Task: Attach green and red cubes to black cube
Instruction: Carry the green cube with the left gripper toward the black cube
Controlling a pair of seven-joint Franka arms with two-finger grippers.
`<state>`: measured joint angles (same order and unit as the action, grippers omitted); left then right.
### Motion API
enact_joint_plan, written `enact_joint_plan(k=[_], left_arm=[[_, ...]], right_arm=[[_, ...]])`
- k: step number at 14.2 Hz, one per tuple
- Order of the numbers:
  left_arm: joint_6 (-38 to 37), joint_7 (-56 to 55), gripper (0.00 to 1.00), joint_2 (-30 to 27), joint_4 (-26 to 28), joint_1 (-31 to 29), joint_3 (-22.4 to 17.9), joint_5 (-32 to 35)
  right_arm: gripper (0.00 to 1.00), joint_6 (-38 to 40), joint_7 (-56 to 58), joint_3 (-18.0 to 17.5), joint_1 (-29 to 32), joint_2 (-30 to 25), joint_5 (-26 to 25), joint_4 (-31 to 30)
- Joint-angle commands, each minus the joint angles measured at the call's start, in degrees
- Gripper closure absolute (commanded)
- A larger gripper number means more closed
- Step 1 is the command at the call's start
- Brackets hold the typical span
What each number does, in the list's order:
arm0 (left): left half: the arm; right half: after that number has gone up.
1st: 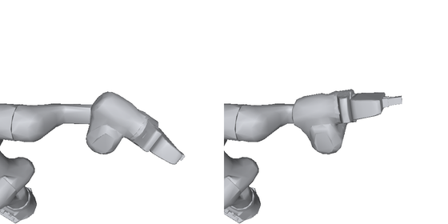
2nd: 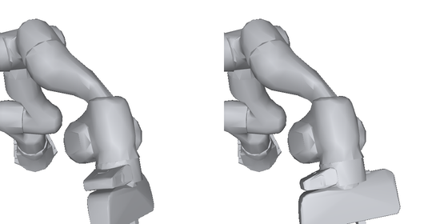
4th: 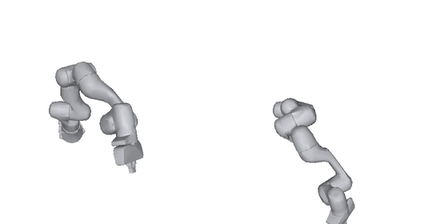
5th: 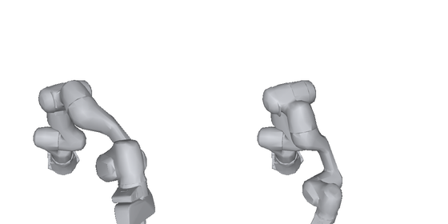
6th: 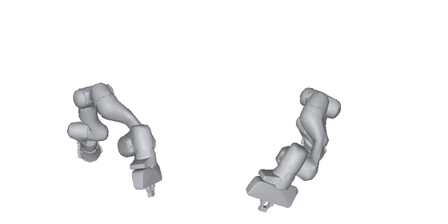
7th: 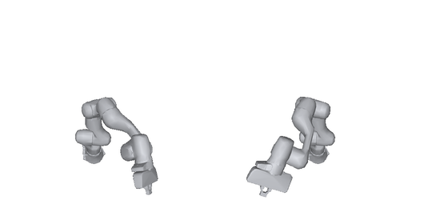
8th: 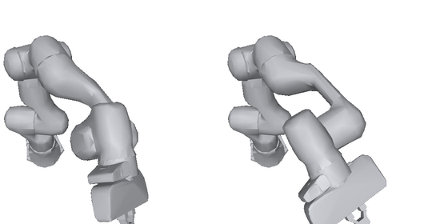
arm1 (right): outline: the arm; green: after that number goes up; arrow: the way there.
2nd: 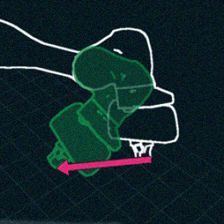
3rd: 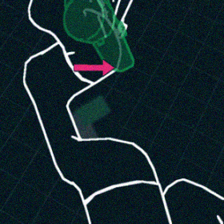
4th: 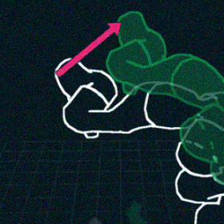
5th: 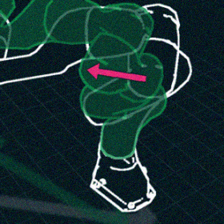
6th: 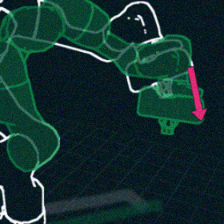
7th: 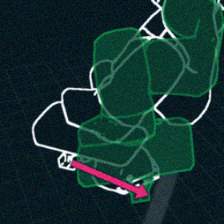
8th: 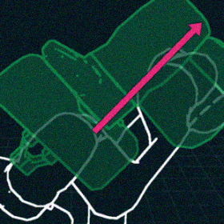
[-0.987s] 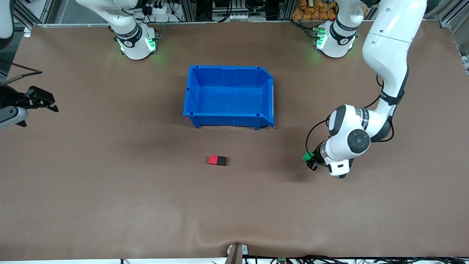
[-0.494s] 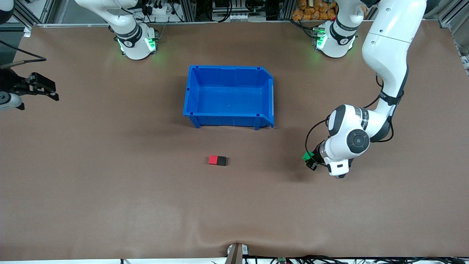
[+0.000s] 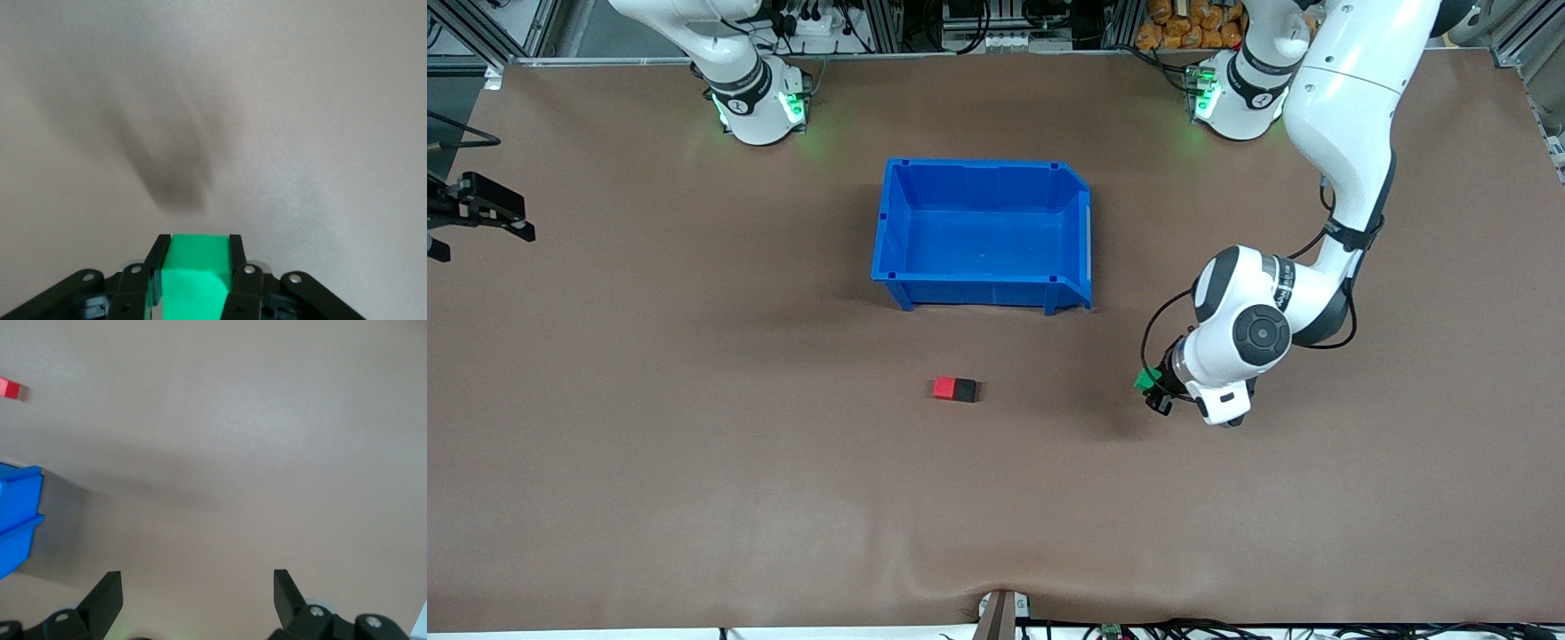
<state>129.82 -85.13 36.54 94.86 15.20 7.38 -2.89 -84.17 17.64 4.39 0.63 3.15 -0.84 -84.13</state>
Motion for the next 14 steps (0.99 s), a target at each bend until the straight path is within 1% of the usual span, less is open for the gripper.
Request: enact_joint_plan(k=[1,3,5,8,10,12,14], left_arm=[[-1.7,-5.7,1.0,3.2,-5.5,2.8,-0.4,-1.9],[-1.7,-7.8,1.0,3.7,-6.7,4.3,-0.4,-4.6],[-1.7,-11.0,1.0,4.8,-8.6,6.2,-0.4,-5.4],[-1.7,-17.6,1.0,8.5,-13.9,9.2,-0.5,-5.4],[-1.7,-21.4,1.0,11.3,-18.4,10.9,-0.5,-5.4],[-1.7,-24.4,1.0,14.1,-22.6,13.2,-0.6,-5.4],[-1.6,-27.0,1.0,16.5,-25.8,15.6,-1.1,-5.4]], right_arm=[[0.0,1.1,-10.7,0.3,0.1,-1.9,2.7,-0.7],[0.0,3.0,-14.0,2.7,-0.3,-2.2,5.4,-0.8],[0.0,4.0,-14.2,4.7,-0.5,-2.7,5.6,-0.8],[0.0,5.1,-16.0,4.6,-0.6,-3.7,4.6,-1.6],[0.0,5.1,-16.6,4.2,-0.9,-3.9,3.0,-1.8],[0.0,5.0,-16.5,3.7,-1.0,-4.6,2.5,-2.7],[0.0,3.8,-16.5,1.7,-0.8,-5.9,1.7,-4.4]])
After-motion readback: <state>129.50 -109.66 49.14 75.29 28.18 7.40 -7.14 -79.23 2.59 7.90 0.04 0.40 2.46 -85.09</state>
